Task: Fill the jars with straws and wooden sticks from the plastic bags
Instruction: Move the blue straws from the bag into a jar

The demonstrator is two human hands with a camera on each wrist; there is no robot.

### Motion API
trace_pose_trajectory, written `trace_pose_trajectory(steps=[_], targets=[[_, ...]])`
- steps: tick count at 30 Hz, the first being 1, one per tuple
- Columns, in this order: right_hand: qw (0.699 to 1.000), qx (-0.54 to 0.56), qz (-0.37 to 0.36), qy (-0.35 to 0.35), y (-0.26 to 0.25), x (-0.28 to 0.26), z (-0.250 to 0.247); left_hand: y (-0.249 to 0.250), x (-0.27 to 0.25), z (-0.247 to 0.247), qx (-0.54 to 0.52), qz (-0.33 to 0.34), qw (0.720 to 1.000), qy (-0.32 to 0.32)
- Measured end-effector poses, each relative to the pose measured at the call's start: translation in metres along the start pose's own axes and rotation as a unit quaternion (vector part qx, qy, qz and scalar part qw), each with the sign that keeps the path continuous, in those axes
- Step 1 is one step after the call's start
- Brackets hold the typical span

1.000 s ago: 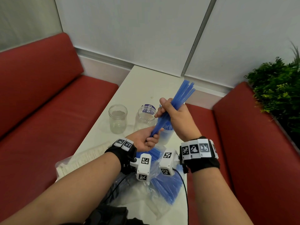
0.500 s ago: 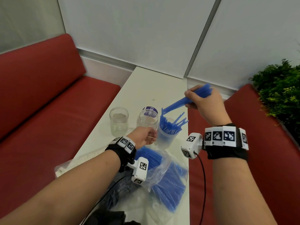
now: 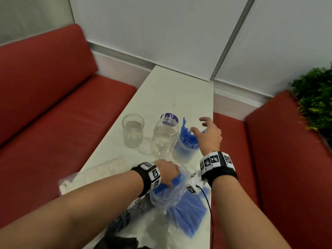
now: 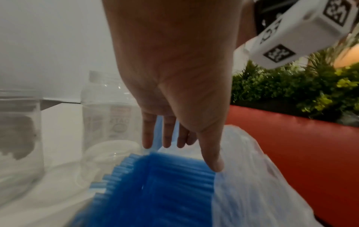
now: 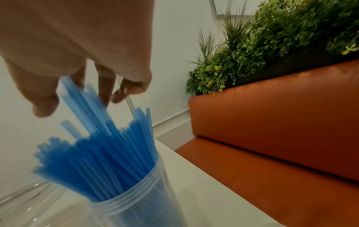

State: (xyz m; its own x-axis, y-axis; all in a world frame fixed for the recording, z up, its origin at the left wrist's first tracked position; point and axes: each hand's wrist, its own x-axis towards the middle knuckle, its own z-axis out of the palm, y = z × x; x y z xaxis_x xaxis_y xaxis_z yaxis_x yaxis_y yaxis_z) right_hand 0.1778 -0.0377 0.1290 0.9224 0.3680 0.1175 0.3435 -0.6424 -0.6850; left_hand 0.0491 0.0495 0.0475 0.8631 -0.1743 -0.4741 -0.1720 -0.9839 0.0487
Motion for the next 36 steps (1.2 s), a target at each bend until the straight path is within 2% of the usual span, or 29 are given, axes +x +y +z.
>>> trace_pose_trajectory(steps=[3,6,7,9,11,12,15,16,19,20,22,24,25,26,27,29,31,33,35,36], targets=[[0.991,0.011,-0.108,0.078,0.001,-0.002,0.006,0.006,0.001,0.011,0.062,-0.025,0.998,-0.002],[0.983,0.017,-0.172,0.065,0.003,0.001,0.015,0.006,0.001,0.017,0.105,-0.045,0.993,-0.004],[0.985,-0.027,-0.166,0.039,0.006,0.002,0.019,0.006,0.001,0.016,0.113,-0.046,0.993,-0.002],[0.98,-0.161,-0.1,-0.058,0.015,0.0,0.029,0.006,0.0,0.015,0.125,-0.044,0.991,-0.009],[0.966,-0.219,-0.056,-0.126,0.024,-0.003,0.036,0.005,0.001,0.017,0.138,-0.045,0.989,-0.014],[0.965,-0.222,-0.061,-0.126,0.027,-0.004,0.038,0.005,0.001,0.018,0.142,-0.047,0.989,-0.012],[0.973,-0.202,-0.1,-0.039,0.029,-0.005,0.039,0.003,0.001,0.019,0.133,-0.058,0.989,0.003],[0.97,-0.213,-0.107,-0.043,0.029,-0.007,0.039,0.003,0.0,0.02,0.127,-0.063,0.99,0.008],[0.951,-0.262,-0.11,-0.125,0.032,-0.016,0.044,0.001,-0.001,0.019,0.11,-0.084,0.99,0.023],[0.958,-0.237,-0.111,-0.118,0.03,-0.017,0.044,0.001,-0.002,0.018,0.105,-0.094,0.99,0.027],[0.98,-0.136,-0.141,-0.03,0.023,-0.019,0.037,-0.001,-0.004,0.015,0.101,-0.108,0.988,0.031],[0.977,-0.035,-0.2,0.072,0.018,-0.025,0.03,0.0,-0.006,0.011,0.09,-0.121,0.988,0.028],[0.971,0.004,-0.222,0.085,0.017,-0.029,0.028,0.0,-0.007,0.008,0.083,-0.126,0.988,0.024],[0.97,0.04,-0.23,0.064,0.016,-0.034,0.028,0.0,-0.01,0.005,0.076,-0.13,0.988,0.018],[0.973,0.068,-0.218,0.011,0.015,-0.039,0.029,0.0,-0.012,0.0,0.071,-0.136,0.988,0.01],[0.976,0.07,-0.156,-0.133,0.017,-0.051,0.032,0.0,-0.015,-0.01,0.066,-0.139,0.988,-0.008],[0.958,0.026,-0.09,-0.269,0.025,-0.062,0.037,0.001,-0.02,-0.023,0.068,-0.129,0.989,-0.023],[0.923,-0.051,-0.068,-0.376,0.034,-0.074,0.043,0.002,-0.028,-0.036,0.064,-0.126,0.989,-0.044],[0.907,-0.096,-0.052,-0.407,0.039,-0.082,0.05,0.003,-0.036,-0.05,0.029,-0.138,0.989,-0.036],[0.916,-0.095,-0.042,-0.388,0.04,-0.085,0.054,0.004,-0.041,-0.057,-0.005,-0.147,0.989,-0.019]])
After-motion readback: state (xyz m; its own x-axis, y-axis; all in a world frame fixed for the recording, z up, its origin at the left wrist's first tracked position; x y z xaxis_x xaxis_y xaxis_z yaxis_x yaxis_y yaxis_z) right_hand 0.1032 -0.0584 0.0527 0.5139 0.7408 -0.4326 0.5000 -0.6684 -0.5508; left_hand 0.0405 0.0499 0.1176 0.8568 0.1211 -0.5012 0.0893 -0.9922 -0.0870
